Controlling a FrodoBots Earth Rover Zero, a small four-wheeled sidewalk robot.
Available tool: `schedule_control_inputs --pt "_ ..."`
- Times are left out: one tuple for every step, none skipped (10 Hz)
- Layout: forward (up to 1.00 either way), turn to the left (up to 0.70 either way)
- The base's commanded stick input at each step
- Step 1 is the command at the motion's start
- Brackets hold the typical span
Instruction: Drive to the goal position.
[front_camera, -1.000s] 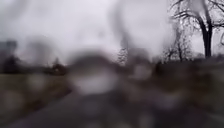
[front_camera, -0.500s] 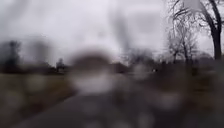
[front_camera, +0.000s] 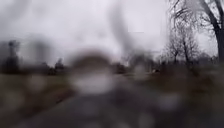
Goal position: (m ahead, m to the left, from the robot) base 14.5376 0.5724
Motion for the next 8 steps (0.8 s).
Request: schedule_control_inputs --pt "0.85 0.00" --pt "0.85 0.00" --pt "0.85 0.00" --pt "0.85 0.00" --pt "0.85 0.00" --pt "0.85 0.00" --pt "0.85 0.00" --pt "0.85 0.00"
